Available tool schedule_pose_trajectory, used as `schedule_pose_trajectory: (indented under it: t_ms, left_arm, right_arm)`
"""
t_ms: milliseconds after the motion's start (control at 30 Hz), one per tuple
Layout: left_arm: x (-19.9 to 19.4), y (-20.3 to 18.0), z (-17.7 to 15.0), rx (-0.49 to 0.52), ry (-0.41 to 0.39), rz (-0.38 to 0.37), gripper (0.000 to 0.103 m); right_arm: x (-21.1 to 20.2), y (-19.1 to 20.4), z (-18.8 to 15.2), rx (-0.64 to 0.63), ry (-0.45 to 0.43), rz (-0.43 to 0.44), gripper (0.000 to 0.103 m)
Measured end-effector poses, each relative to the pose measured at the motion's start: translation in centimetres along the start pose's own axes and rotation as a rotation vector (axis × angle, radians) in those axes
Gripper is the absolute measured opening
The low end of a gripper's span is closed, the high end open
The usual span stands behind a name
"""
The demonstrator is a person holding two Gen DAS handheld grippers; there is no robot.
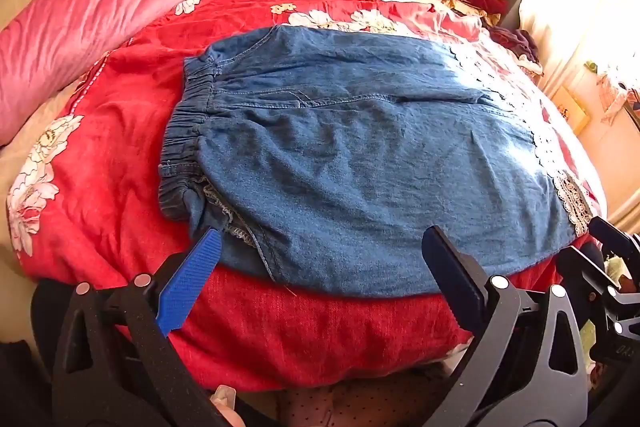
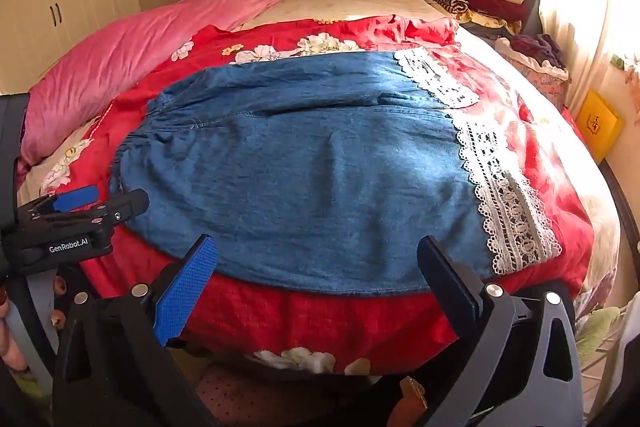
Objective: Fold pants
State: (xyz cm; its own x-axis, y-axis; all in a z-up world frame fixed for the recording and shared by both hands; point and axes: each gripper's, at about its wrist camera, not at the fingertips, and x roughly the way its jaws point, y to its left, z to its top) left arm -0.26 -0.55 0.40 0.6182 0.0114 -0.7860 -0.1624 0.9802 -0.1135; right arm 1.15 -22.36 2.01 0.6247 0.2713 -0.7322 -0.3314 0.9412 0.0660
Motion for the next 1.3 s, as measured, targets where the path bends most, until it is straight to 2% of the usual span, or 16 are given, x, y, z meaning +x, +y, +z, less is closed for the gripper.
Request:
schedule_pose_trajectory:
  t_ms: [1300]
  left_arm:
    - [-0.10,0.31,0.00,0.003,-0.006,0.011,0.094]
  right_arm:
    - [0.21,-0.35,0.16,0.004,-0.002,-0.004,0.099]
